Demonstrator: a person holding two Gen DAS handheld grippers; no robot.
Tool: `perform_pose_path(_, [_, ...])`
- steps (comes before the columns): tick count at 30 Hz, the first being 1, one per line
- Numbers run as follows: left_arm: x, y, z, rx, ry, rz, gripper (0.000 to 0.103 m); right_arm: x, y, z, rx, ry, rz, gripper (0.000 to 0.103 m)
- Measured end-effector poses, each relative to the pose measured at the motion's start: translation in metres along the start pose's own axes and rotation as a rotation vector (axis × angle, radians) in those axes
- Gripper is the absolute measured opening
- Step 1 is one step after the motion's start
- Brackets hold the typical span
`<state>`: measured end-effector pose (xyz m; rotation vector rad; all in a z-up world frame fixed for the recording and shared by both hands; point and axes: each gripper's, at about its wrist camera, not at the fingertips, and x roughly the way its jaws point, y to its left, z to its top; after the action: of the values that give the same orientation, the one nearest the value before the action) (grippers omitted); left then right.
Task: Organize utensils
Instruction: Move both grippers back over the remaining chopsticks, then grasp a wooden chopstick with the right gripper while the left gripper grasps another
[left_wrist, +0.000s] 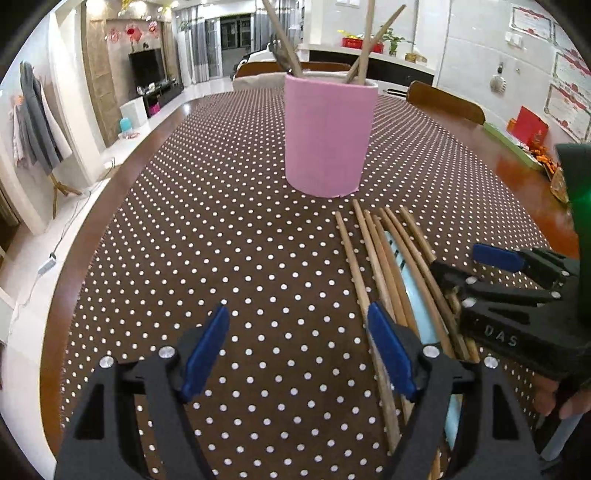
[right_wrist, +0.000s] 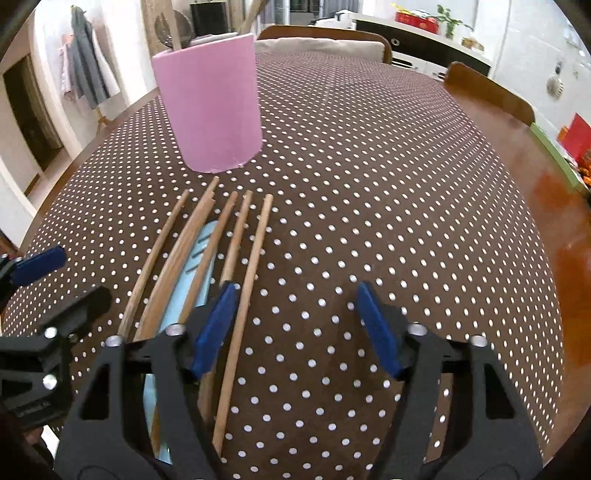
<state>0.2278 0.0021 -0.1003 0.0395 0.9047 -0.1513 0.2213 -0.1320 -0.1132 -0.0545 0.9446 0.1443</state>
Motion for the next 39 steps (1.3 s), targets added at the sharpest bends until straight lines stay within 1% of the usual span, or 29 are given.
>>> perform_pose_path(3, [0.010, -0.001, 0.004, -0.011, 0.032, -0.008, 0.076, 0.000, -0.006, 0.004, 0.002, -0.006, 0.010, 0.021])
perform_pose_path(4, [0.012, -0.002, 0.007, -0.017, 0.039, -0.006, 0.076, 0.001, -0.010, 0.005, 0.009, -0.008, 0.012, 0.018])
perform_pose_path(5, [0.015, -0.003, 0.009, -0.019, 0.039, -0.001, 0.076, 0.001, -0.014, 0.005, 0.022, -0.012, 0.017, 0.012])
perform_pose_path(6, [0.016, -0.005, 0.011, -0.017, 0.037, 0.003, 0.076, 0.001, -0.018, 0.004, 0.032, -0.013, 0.026, 0.010])
perform_pose_path(8, [0.019, -0.010, 0.014, 0.000, 0.039, 0.020, 0.076, 0.001, -0.026, 0.004, 0.062, -0.014, 0.068, 0.009])
perform_pose_path(10, [0.026, -0.016, 0.018, 0.022, 0.064, 0.037, 0.076, 0.001, -0.033, 0.004, 0.087, -0.014, 0.092, 0.007])
perform_pose_path(12, [0.033, -0.022, 0.022, 0.038, 0.080, 0.055, 0.076, 0.001, -0.036, 0.003, 0.108, -0.015, 0.107, 0.006])
perform_pose_path(13, [0.034, -0.024, 0.024, 0.039, 0.075, 0.070, 0.076, 0.001, -0.038, 0.003, 0.117, -0.016, 0.117, 0.006])
perform_pose_path(14, [0.035, -0.024, 0.026, 0.037, 0.078, 0.070, 0.075, 0.001, -0.039, 0.003, 0.119, -0.017, 0.121, 0.006])
perform_pose_path(15, [0.037, -0.024, 0.027, 0.032, 0.085, 0.059, 0.069, 0.000, -0.041, 0.003, 0.126, -0.015, 0.128, 0.006])
perform_pose_path(16, [0.037, -0.024, 0.029, 0.027, 0.086, 0.047, 0.049, 0.000, -0.043, 0.003, 0.137, -0.011, 0.136, 0.006])
perform_pose_path(17, [0.036, -0.024, 0.032, 0.032, 0.082, 0.057, 0.038, 0.000, -0.045, 0.003, 0.147, -0.007, 0.145, 0.006])
perform_pose_path(18, [0.036, -0.025, 0.035, 0.034, 0.087, 0.057, 0.022, 0.000, -0.046, 0.005, 0.152, -0.003, 0.150, 0.006])
perform_pose_path(19, [0.037, -0.025, 0.037, 0.034, 0.092, 0.065, 0.010, 0.000, -0.048, 0.006, 0.158, -0.002, 0.153, 0.006])
perform_pose_path(20, [0.038, -0.024, 0.039, 0.032, 0.094, 0.073, 0.010, 0.000, -0.050, 0.007, 0.165, -0.004, 0.150, 0.006])
perform_pose_path(23, [0.039, -0.020, 0.041, 0.012, 0.097, 0.059, 0.006, -0.006, -0.058, 0.011, 0.177, -0.019, 0.162, 0.006])
perform_pose_path(29, [0.030, -0.009, 0.044, -0.037, 0.073, 0.034, 0.006, -0.030, -0.058, 0.022, 0.180, -0.075, 0.174, 0.006])
perform_pose_path(34, [0.003, -0.005, 0.054, -0.041, -0.016, 0.009, 0.006, -0.056, -0.058, 0.035, 0.186, -0.137, 0.188, 0.006])
perform_pose_path(36, [-0.012, -0.005, 0.062, -0.039, -0.070, 0.002, 0.006, -0.071, -0.058, 0.042, 0.186, -0.167, 0.211, 0.005])
perform_pose_path(39, [-0.033, -0.011, 0.072, -0.034, -0.143, 0.000, 0.006, -0.090, -0.056, 0.050, 0.172, -0.226, 0.210, 0.005])
